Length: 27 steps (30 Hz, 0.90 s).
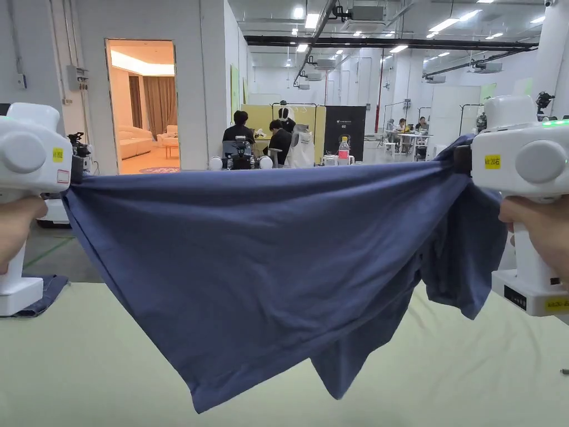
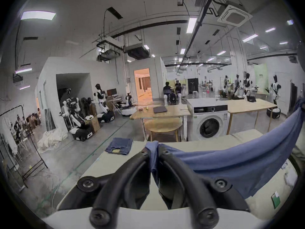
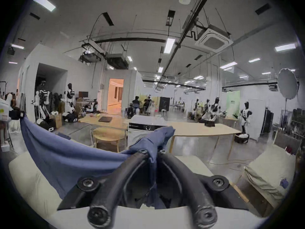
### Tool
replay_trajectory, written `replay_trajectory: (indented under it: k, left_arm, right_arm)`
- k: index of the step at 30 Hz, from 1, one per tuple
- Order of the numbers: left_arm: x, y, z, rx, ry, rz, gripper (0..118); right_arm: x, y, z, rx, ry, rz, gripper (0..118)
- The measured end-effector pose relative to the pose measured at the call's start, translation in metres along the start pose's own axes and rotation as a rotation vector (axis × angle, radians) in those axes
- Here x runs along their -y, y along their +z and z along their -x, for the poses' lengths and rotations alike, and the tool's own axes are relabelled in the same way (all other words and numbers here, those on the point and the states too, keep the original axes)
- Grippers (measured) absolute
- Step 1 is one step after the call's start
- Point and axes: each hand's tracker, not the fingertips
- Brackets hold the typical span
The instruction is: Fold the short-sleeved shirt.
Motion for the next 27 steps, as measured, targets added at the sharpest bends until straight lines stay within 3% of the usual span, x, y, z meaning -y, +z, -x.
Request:
replay_trajectory:
  k: [5, 9, 14, 20, 27]
  left_arm:
    - [0.026, -0.037, -0.011, -0.001, 0.010, 0.038, 2]
    - [0.091, -0.072, -0.023, 0.003, 0.015, 0.125, 2]
    - [0.148, -0.070, -0.028, 0.028, 0.016, 0.160, 2]
    - [0.190, -0.004, -0.011, 0.124, 0.013, 0.197, 2]
    - [0.310, 0.090, 0.012, 0.176, 0.024, 0.352, 2]
  right_arm:
    - [0.039, -0.035, 0.004, 0.011, -0.014, 0.046, 3]
    - [0.110, -0.064, 0.008, 0.025, -0.043, 0.159, 3]
    - [0.173, -0.060, 0.001, 0.041, -0.063, 0.190, 3]
    - [0.216, 0.011, -0.013, 0.008, -0.004, 0.226, 3]
    - [0.332, 0.125, -0.010, -0.052, 0.067, 0.399, 3]
